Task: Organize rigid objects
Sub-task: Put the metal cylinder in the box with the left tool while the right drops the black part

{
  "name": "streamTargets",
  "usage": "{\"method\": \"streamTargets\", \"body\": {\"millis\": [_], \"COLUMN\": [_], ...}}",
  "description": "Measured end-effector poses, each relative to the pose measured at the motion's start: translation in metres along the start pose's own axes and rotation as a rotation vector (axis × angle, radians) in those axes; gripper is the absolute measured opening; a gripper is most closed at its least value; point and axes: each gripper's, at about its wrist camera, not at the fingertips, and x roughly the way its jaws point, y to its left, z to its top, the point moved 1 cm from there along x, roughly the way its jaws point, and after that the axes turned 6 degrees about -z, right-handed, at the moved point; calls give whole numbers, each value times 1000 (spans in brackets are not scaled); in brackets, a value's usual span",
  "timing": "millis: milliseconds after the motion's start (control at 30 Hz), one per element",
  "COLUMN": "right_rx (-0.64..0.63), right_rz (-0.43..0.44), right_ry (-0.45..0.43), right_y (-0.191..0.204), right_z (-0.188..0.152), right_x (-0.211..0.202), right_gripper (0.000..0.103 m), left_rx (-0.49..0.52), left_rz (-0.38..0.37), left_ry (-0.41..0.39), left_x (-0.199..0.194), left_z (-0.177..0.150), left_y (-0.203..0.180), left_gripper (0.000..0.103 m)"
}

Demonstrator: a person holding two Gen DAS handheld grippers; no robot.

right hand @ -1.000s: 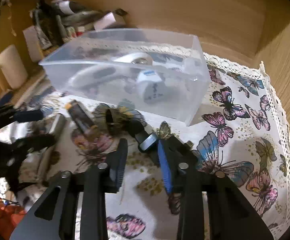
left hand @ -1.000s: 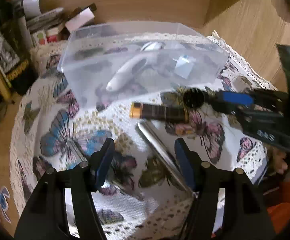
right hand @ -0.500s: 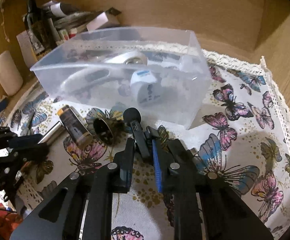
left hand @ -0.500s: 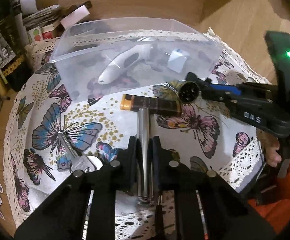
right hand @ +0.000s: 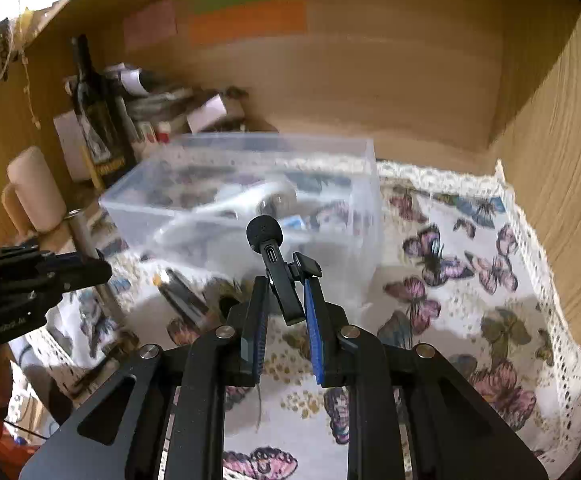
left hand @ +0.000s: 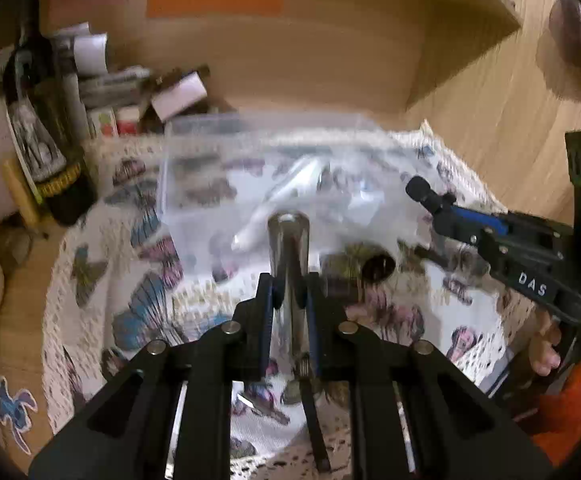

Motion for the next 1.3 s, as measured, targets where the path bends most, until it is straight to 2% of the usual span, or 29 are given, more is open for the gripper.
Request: {"method": "streamTargets", "body": {"millis": [233,367,500,767,867,1033,1300], "right_rx": [20,23,35,41,45,15,7], "right_rz": [9,5,6,-6,10,21,24], "right_ry": [-81,-113,-130,-129,-103,-45,29], "right_y": [1,-1,-7,-11,-9,3,8], "right_z": [24,35,44,56,57,54,51], "right_x": [-9,-11,-10,1,12,36,63], "right_gripper": [16,16,16,16,16,16,16], "left_rx": [23,77,90,81,85,84,21], "left_rz": [1,62,94,142,156,174,128], "left_ry": [-118,-187,-228,-255,-237,-155,-6], "left_x": [-25,-37,-42,-31,-18,19,70], "left_z": [34,55,72,100,103,98,88], "left_y": [-1,-5,0,18,22,34,60], "left_gripper": [15,15,15,15,15,15,15]}}
